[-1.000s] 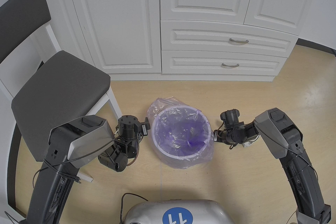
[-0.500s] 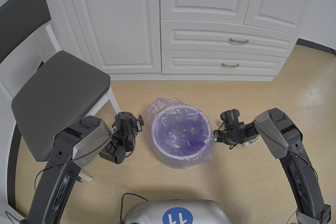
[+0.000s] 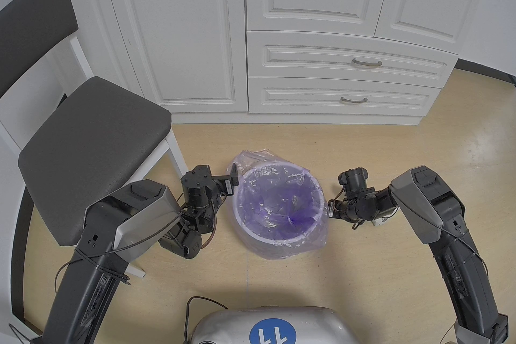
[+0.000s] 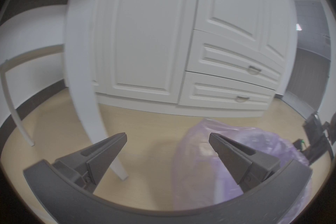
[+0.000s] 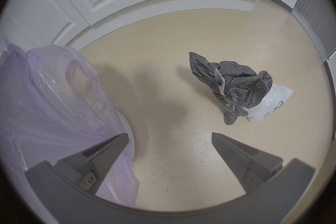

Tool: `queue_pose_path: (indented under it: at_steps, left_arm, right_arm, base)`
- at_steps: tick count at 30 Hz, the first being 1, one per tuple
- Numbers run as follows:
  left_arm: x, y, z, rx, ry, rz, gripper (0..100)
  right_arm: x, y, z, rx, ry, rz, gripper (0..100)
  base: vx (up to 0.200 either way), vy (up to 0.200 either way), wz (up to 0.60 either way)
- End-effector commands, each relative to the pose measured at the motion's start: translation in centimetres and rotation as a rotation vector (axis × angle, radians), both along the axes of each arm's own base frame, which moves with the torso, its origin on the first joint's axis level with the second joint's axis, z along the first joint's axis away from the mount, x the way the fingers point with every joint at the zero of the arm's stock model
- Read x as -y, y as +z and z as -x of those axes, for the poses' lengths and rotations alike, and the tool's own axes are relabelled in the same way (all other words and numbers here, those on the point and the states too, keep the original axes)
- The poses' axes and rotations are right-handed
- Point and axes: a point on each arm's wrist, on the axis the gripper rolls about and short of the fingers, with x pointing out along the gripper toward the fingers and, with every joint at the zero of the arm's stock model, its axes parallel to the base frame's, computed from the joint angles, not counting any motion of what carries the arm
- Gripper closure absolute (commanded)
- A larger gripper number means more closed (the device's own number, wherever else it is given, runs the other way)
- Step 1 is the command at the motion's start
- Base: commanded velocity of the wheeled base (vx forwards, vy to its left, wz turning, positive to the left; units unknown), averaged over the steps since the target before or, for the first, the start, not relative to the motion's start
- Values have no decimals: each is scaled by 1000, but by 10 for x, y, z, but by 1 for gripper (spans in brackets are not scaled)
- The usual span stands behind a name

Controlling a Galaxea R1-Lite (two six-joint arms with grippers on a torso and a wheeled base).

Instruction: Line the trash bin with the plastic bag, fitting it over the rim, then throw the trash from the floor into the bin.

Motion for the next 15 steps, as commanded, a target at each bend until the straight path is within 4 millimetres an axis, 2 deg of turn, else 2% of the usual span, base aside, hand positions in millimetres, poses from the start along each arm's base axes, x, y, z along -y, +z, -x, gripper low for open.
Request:
queue_pose_path:
  at_steps: [1, 4, 15]
  left_arm:
    - [2, 4, 0, 1, -26, -1, 0]
    - [0, 2, -2, -19, -34, -9, 0]
    - [-11, -27, -12, -147, -9, -53, 0]
  right_arm:
    - [0, 0, 0, 1, -1, 1, 0]
    - [0, 0, -1, 2, -1, 1, 0]
    - [0, 0, -1, 1, -1, 1, 0]
  base:
    - [0, 0, 0]
    - [0, 0, 0]
    - [0, 0, 0]
